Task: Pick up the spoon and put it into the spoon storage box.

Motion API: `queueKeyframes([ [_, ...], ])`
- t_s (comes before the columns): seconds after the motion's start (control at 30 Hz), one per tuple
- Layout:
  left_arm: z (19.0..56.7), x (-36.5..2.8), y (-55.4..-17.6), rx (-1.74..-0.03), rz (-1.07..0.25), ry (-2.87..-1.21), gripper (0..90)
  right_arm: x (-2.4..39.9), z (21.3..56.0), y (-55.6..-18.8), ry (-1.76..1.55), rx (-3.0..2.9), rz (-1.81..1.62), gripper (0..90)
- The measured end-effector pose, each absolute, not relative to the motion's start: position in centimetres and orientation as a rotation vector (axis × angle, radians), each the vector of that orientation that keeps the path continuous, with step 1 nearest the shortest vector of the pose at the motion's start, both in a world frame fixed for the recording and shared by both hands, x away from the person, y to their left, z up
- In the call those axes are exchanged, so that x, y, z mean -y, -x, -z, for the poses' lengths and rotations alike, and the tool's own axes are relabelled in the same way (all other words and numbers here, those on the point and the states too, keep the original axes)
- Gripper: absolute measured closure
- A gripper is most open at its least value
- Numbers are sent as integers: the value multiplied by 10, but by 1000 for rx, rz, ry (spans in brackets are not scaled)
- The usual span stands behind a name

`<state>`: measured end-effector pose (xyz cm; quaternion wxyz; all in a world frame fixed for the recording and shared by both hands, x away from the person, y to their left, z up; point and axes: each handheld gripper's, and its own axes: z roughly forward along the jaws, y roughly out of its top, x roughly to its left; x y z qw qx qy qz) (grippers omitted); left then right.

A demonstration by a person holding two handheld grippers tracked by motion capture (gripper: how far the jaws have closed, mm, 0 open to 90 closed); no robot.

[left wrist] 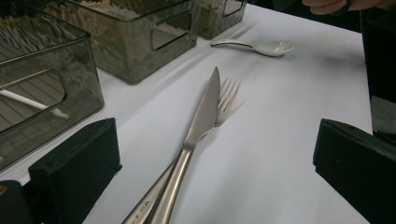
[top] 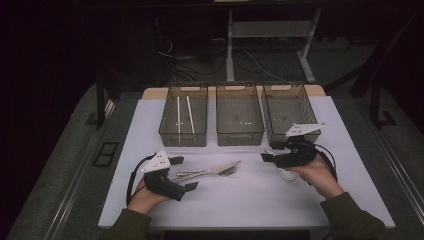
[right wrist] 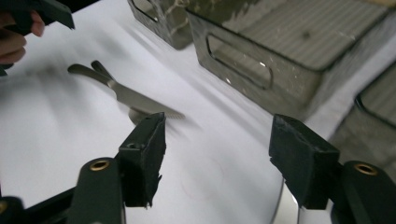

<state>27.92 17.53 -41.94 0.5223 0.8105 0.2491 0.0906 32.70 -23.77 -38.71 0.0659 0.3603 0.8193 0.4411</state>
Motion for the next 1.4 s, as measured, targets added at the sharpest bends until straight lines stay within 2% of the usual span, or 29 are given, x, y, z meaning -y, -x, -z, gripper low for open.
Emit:
queueKeyframes([
  [0.2,419,-175,-279,-600,-213,-1939,0,254,400,-319,-1139,-2475,-1283,294],
  [0.37,419,-175,-278,-601,-211,-1937,0,268,404,-316,-1206,-2454,-1267,296],
  [0.83,420,-174,-277,-601,-214,-1941,0,288,429,-328,-1377,-2446,-1207,470],
  [1.4,420,-173,-277,-603,-209,-1943,5,282,442,-337,-1405,-2516,-1147,602],
])
